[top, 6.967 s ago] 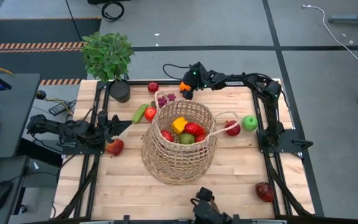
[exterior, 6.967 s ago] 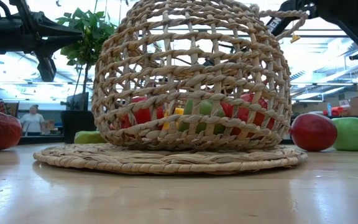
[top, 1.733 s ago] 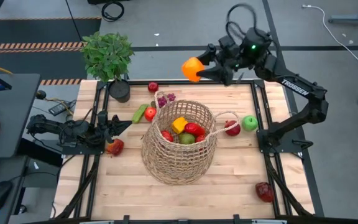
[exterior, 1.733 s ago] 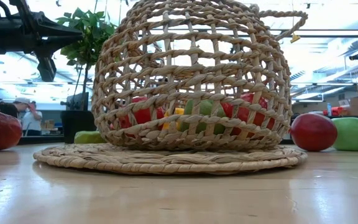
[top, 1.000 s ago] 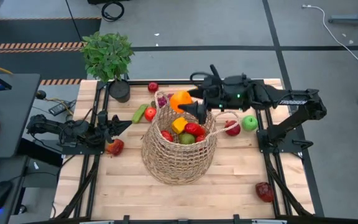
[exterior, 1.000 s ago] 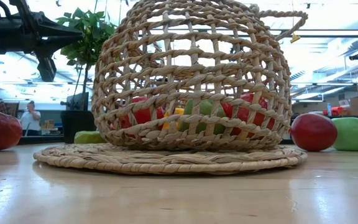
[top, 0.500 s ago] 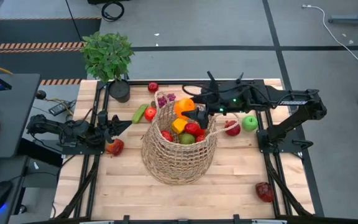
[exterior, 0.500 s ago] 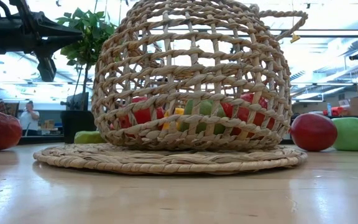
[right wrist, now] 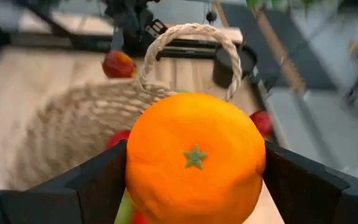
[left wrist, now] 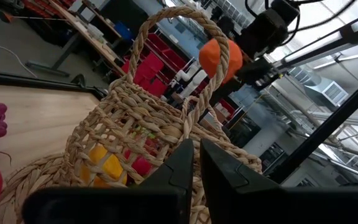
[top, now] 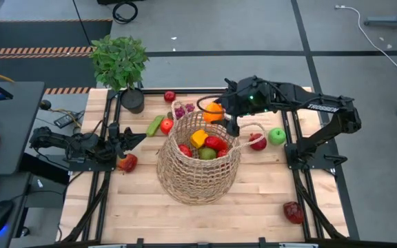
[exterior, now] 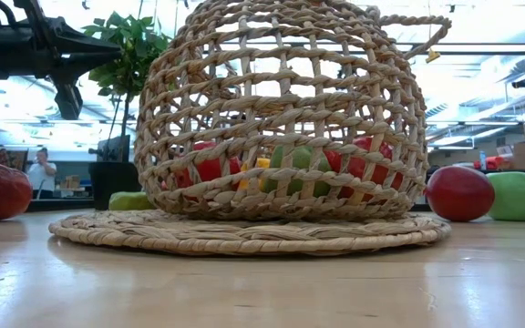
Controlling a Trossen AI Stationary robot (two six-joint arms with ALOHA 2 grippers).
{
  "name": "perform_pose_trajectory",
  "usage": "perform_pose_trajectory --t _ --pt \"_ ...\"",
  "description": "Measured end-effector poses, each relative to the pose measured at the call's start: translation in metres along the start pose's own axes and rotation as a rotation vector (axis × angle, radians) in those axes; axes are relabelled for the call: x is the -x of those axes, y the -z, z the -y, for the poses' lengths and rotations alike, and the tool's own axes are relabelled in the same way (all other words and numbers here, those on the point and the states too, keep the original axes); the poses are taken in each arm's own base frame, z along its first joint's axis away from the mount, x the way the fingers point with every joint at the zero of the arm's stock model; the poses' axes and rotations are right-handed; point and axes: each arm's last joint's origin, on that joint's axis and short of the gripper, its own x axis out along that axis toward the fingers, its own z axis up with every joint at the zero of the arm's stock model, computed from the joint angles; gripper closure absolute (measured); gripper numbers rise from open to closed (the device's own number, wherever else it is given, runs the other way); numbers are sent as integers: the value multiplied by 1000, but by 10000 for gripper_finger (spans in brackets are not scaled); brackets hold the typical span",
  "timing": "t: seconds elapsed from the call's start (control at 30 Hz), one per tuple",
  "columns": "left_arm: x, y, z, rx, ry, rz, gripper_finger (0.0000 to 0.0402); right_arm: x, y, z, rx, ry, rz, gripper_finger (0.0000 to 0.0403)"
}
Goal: Build produce basket
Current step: Put the orange into the brown basket
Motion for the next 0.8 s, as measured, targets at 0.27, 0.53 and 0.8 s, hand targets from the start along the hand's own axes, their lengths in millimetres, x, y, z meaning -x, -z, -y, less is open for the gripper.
perform_pose_trajectory --t 0.27,0.53,0.8 --pt "0 0 0 0 0 0 366 -4 -5 7 471 36 49 57" --pt "0 0 0 0 0 0 366 -53 5 2 412 -113 -32 57" --pt "0 0 0 0 0 0 367 -114 25 -8 334 -257 -147 57"
